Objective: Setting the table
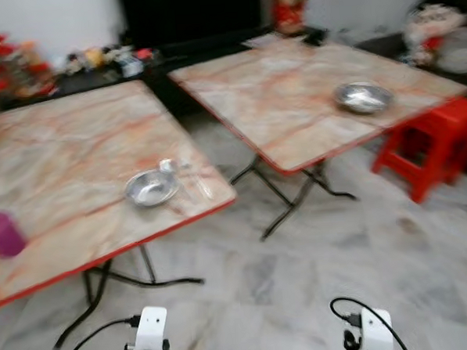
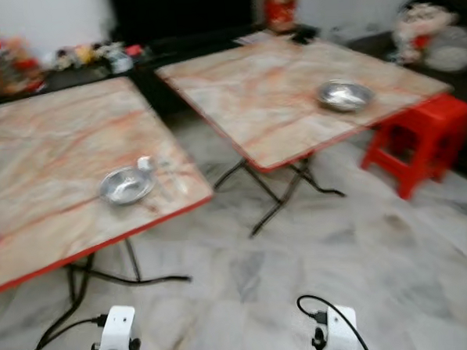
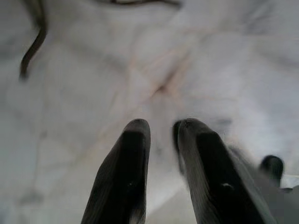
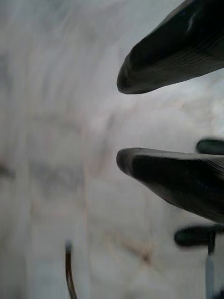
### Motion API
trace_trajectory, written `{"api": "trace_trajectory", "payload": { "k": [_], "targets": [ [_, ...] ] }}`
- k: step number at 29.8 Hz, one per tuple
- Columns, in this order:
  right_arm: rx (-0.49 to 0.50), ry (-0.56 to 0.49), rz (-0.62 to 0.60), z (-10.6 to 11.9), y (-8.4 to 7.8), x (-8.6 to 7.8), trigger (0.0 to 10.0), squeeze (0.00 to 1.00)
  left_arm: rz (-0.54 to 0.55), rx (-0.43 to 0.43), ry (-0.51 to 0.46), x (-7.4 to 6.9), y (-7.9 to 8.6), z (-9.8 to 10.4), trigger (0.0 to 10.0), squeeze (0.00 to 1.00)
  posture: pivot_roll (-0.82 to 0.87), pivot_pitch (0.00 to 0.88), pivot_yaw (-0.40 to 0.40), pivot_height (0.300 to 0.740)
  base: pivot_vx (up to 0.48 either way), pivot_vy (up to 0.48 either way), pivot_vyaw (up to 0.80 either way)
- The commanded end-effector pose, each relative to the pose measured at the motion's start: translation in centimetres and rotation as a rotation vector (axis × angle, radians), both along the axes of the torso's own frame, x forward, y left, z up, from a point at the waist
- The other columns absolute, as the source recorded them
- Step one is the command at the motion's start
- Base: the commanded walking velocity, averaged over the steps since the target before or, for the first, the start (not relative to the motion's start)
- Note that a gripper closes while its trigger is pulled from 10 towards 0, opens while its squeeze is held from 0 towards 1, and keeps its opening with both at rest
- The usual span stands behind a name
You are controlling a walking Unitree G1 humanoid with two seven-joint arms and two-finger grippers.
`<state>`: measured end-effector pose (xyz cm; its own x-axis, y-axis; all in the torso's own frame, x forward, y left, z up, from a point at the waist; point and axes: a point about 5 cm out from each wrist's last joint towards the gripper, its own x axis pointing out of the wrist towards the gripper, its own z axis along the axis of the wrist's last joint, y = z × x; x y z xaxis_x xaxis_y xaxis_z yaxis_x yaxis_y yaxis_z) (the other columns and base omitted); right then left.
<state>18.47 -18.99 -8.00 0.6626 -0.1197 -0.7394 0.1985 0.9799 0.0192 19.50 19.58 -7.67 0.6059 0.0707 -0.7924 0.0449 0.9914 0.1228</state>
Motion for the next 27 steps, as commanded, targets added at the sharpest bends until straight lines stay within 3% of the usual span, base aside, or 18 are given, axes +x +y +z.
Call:
{"api": "trace_trajectory", "payload": {
  "k": [1,18,21,27],
  "targets": [
    [-0.013,-0.001,-0.004,-0.02,-0.51,-0.25,10.0,0.0,-0.007,-0.004,-0.007,0.48,-0.39,0.18,10.0,0.0,0.03,0.0,-0.008,0.74,0.349,0.0,0.8],
    [-0.009,0.005,0.005,-0.1,-0.46,-0.41,10.0,0.0,-0.007,-0.01,-0.006,0.37,-0.49,0.11,10.0,0.0,0.03,0.0,-0.008,0.74,0.343,0.0,0.79],
    [-0.003,0.005,0.007,-0.12,-0.39,-0.41,10.0,0.0,-0.007,-0.01,-0.004,0.35,-0.51,0.1,10.0,0.0,0.03,0.0,-0.008,0.74,0.0,0.0,0.66],
    [0.01,0.008,-0.003,-0.18,-0.37,-0.51,10.0,0.0,-0.006,-0.018,-0.011,0.36,-0.59,0.11,10.0,0.0,0.03,0.0,-0.009,0.74,0.0,0.0,0.0]
  ]
}}
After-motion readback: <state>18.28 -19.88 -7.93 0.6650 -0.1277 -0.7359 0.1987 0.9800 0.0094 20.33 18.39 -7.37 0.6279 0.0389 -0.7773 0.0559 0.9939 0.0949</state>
